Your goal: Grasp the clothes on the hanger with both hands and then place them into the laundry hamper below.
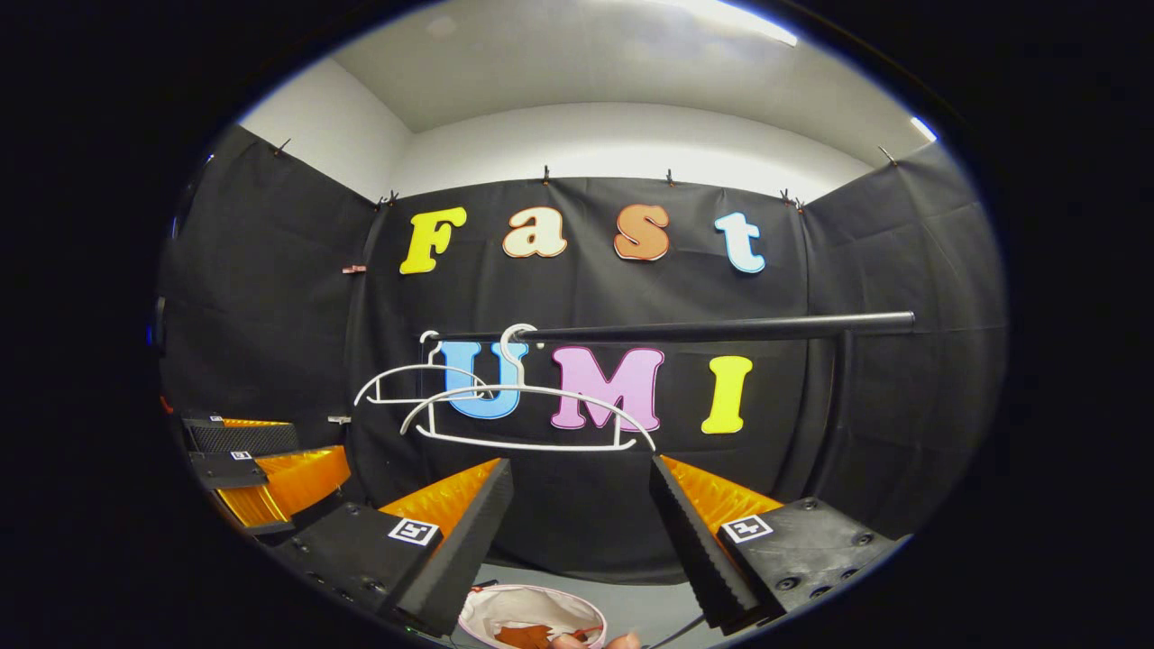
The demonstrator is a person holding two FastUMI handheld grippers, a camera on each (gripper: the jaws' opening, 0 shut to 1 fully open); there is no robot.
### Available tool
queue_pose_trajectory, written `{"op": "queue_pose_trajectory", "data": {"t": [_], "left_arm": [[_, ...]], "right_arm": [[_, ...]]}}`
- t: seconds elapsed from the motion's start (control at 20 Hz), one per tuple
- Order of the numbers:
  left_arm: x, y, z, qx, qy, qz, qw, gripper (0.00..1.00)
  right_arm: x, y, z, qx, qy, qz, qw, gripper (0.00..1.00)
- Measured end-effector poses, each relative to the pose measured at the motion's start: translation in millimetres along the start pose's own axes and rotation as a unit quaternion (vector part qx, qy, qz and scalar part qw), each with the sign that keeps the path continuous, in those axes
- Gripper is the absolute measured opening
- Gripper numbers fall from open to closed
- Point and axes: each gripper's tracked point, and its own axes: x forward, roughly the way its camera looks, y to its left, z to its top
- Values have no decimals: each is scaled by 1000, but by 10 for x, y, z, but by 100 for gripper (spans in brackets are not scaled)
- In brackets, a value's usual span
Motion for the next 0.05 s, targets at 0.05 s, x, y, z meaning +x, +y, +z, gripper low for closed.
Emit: {"op": "queue_pose_trajectory", "data": {"t": [0.05], "left_arm": [[1, 2, -5, 0, 1, 0, 1000, 95]], "right_arm": [[6, 5, -2, 0, 0, 0, 1000, 98]]}}
